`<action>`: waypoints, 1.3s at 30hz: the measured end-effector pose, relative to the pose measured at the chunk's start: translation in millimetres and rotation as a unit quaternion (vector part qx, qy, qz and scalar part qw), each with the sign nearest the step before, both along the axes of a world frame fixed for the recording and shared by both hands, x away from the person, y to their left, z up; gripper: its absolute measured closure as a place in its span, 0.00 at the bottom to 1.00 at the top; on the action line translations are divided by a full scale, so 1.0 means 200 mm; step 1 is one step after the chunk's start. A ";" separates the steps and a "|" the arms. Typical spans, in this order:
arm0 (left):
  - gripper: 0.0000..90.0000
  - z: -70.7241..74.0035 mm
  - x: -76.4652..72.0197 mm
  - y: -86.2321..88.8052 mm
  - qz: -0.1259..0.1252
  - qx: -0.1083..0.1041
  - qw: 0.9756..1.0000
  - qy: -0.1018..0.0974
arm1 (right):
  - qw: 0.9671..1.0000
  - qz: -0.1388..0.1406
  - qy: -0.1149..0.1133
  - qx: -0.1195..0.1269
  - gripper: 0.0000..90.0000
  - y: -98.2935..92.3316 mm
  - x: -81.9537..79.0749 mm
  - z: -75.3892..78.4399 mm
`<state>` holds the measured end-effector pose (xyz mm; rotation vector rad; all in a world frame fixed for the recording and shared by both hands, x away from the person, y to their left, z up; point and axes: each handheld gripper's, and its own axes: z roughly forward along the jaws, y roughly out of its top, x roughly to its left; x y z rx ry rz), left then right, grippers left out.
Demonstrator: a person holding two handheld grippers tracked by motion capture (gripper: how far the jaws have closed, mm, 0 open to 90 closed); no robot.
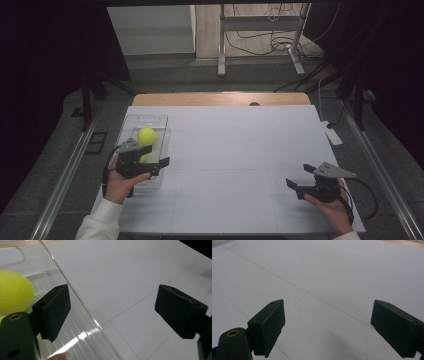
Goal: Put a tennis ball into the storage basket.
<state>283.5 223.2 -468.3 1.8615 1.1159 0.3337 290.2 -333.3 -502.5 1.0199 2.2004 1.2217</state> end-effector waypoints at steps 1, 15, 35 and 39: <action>0.16 0.00 0.00 0.00 0.000 0.000 1.000 0.000 | 1.000 0.001 0.000 0.002 0.14 0.00 0.00 0.00; 0.16 -0.13 -0.13 -0.01 -0.005 0.015 1.000 -0.003 | 1.000 0.009 -0.005 0.014 0.14 0.01 -0.01 0.02; 0.16 -0.13 -0.12 -0.03 -0.006 0.025 1.000 -0.009 | 1.000 0.008 -0.005 0.014 0.14 0.01 -0.01 0.01; 0.16 -0.13 -0.12 -0.03 -0.004 0.027 1.000 -0.011 | 1.000 0.007 -0.005 0.014 0.14 0.01 -0.01 0.01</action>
